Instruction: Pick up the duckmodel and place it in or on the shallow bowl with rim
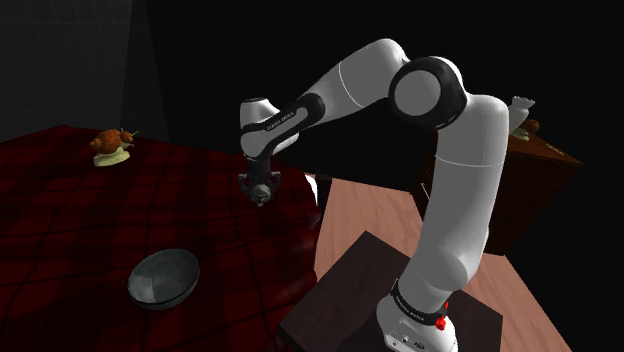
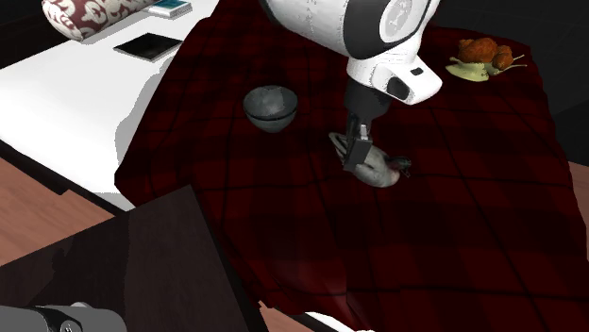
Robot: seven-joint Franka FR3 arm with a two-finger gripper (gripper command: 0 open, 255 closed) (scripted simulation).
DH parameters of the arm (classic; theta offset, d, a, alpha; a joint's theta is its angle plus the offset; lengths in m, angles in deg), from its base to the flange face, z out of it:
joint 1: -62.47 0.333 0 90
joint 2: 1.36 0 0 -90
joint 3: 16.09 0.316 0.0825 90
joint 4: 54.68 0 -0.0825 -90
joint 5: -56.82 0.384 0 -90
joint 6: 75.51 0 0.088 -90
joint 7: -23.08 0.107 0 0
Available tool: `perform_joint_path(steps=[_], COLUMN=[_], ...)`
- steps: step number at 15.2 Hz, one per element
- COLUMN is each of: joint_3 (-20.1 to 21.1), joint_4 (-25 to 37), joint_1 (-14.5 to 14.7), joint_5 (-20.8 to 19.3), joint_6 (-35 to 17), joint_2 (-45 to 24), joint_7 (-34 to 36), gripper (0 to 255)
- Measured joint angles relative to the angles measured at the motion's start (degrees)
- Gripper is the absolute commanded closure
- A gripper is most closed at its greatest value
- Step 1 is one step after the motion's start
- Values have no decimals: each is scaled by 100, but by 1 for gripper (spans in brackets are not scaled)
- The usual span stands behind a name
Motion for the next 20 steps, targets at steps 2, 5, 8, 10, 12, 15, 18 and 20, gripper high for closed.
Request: perform_joint_path(steps=[2,5,8,10,12,15,18,20], joint_3=[6,14,44,132,231,375,504,596], joint_4=[34,72,159,244,216,295,409,621], joint_1=[-9,-20,16,155,311,549,776,959], joint_5=[23,55,74,76,81,80,65,44], joint_6=[134,318,480,540,518,557,578,685], joint_2=[102,249,323,289,284,229,127,12], joint_7=[-24,-54,-7,208,456,833,1189,1463], gripper=[255,255,255,255,255,255,255,255])
